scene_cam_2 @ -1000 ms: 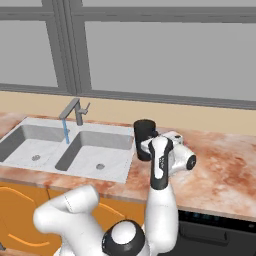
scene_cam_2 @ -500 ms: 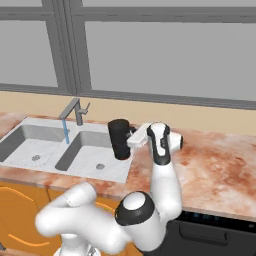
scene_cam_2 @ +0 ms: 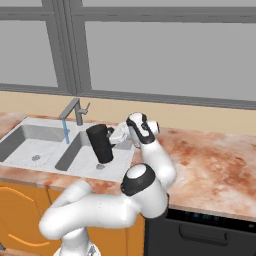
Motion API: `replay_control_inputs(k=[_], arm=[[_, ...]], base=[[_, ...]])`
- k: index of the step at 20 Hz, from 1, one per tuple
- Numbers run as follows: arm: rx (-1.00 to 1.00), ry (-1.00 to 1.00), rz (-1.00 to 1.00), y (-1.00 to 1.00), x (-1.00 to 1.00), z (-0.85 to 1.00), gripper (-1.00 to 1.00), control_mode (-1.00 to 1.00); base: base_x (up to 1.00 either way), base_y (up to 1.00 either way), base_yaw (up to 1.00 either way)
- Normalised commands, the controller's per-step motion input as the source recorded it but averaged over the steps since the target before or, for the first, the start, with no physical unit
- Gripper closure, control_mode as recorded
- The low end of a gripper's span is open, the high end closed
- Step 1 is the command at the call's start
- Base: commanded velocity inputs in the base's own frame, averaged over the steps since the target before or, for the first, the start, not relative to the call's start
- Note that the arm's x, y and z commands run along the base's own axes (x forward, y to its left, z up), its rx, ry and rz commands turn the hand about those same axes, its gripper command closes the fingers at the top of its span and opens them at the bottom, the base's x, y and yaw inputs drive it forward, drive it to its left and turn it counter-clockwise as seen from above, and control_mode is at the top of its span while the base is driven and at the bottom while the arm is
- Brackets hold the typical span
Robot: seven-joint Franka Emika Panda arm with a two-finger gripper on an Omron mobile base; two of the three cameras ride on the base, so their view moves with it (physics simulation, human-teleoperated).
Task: Turn on the sink faucet and place the jug under the water for a few seconds to fill it up.
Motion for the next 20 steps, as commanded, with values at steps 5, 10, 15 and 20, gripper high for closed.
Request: replay_control_inputs(k=[5, 10, 15, 20], arm=[[-0.05, 0.02, 0.12, 0.93, 0.05, -0.04, 1.00, -1.00], [-0.07, 0.03, 0.06, 0.76, 0.07, -0.15, 1.00, -1.00], [-0.13, 0.00, 0.00, 0.32, 0.14, -0.18, 1.00, -1.00], [-0.12, 0.00, -0.08, 0.00, 0.28, -0.18, 1.00, -1.00]], base=[[0.00, 0.00, 0.00], [0.00, 0.00, 0.00], [0.00, 0.00, 0.00], [0.00, 0.00, 0.00]])
